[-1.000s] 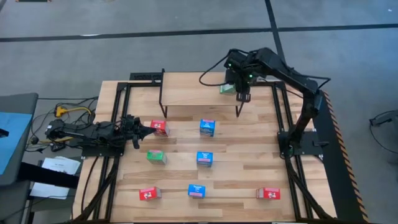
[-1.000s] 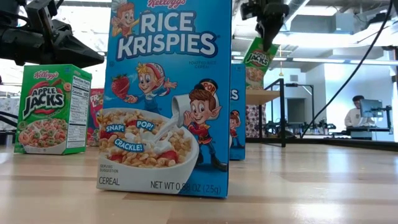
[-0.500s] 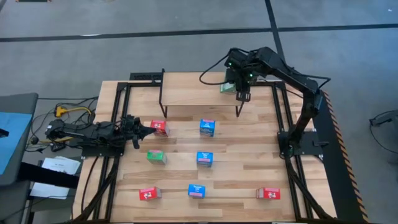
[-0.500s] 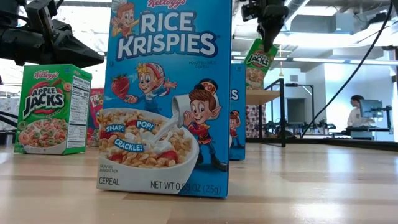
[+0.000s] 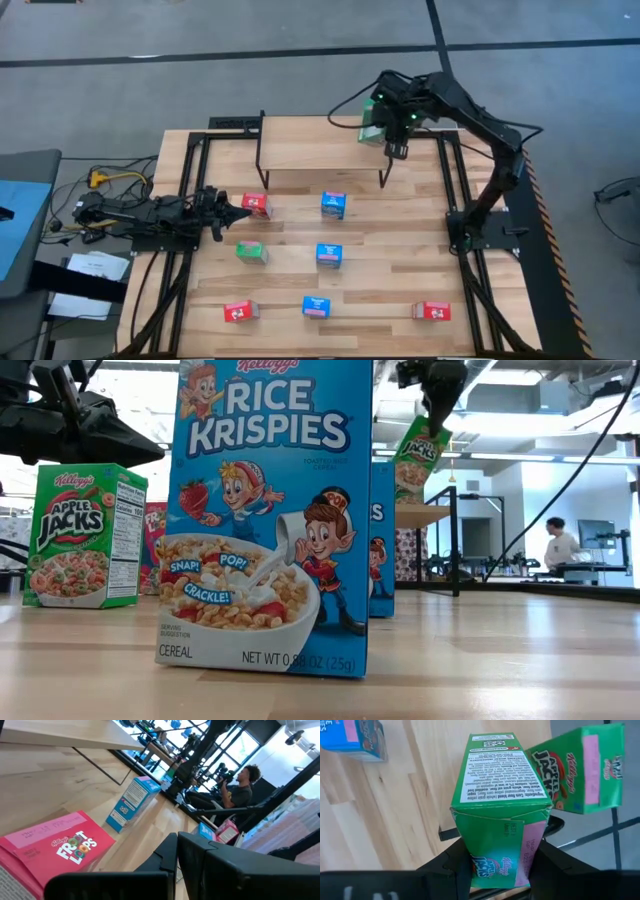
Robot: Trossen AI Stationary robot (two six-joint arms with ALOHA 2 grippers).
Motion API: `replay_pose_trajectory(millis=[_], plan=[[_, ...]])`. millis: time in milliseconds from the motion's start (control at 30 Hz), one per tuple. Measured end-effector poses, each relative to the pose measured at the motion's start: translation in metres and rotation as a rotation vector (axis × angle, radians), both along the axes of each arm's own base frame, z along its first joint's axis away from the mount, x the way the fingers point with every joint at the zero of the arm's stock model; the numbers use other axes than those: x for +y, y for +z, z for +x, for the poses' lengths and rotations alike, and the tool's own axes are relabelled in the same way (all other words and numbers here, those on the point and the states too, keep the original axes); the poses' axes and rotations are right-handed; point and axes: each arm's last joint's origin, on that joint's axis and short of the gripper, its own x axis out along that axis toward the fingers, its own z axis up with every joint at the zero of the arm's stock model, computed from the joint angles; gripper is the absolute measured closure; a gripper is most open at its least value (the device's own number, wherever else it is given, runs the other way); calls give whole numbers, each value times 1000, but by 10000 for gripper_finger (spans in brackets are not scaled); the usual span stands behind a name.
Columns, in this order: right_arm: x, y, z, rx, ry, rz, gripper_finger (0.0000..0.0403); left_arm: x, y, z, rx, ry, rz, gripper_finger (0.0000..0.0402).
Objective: Stack cereal on shelf
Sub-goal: Put the right green cereal box on the shelf aligned with the other green cereal box
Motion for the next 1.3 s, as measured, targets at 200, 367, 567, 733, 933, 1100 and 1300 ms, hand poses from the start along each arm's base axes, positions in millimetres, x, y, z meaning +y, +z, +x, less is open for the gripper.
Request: replay_pose_trajectory(millis=[200,367,567,733,933,1100,1300], plan=[[8,6,-12,-49,-9,32,231,0,0,0,0,0,0,401],[17,-3,-27,-9,0,53,231,0,0,0,0,0,1,402],[20,-6,-23,5,25,57,231,0,0,0,0,0,1,401],[19,-8,-20,16,40,54,231,0,0,0,-1,1,0,401],[16,-13,-16,47,38,38,231,0,0,0,-2,1,-7,402],[14,-16,-12,59,42,41,231,0,0,0,-2,1,-9,401],[14,-16,-12,53,44,36,231,0,0,0,-3,0,-10,401]])
